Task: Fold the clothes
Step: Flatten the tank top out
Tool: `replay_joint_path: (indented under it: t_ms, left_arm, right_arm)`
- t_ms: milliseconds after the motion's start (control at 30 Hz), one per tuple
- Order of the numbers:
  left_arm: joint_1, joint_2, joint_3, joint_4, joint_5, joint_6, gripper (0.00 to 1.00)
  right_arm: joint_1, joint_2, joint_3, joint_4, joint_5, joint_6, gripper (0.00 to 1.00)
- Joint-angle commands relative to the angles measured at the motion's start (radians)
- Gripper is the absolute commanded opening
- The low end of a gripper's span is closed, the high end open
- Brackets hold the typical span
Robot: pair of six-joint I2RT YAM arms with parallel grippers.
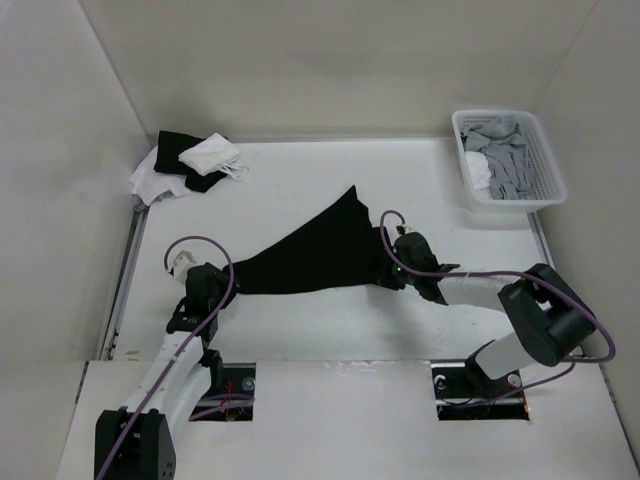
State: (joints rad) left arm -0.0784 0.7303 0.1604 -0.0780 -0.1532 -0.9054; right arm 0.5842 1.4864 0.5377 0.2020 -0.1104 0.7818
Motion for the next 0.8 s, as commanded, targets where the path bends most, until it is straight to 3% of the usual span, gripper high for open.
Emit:
replay_joint_path:
  t_ms: [0, 167, 367, 667, 767]
  left_arm:
    - [0.009, -0.015, -0.009, 0.041, 0.006, 0.007, 0.32]
    - [0.012, -0.023, -0.001, 0.034, 0.006, 0.007, 0.32]
    - [0.009, -0.026, 0.031, 0.024, 0.015, 0.011, 0.33]
    - [-0.025, -0.081, 0.077, -0.040, 0.049, 0.014, 0.41]
    - [-0.072, -0.072, 0.062, -0.034, 0.082, 0.005, 0.44]
  right_arm:
    - [0.010, 0.008, 0.016, 0.037, -0.005, 0.011, 0.19]
    - [0.010, -0.078, 0.010, 0.025, -0.021, 0.033, 0.09]
    - [-0.030, -0.343, 0.027, -0.067, -0.100, 0.056, 0.07]
    - [-0.206, -0.854, 0.071, -0.303, -0.114, 0.076, 0.02]
    - [-0.257, -0.893, 0.056, -0.371, -0.152, 0.068, 0.03]
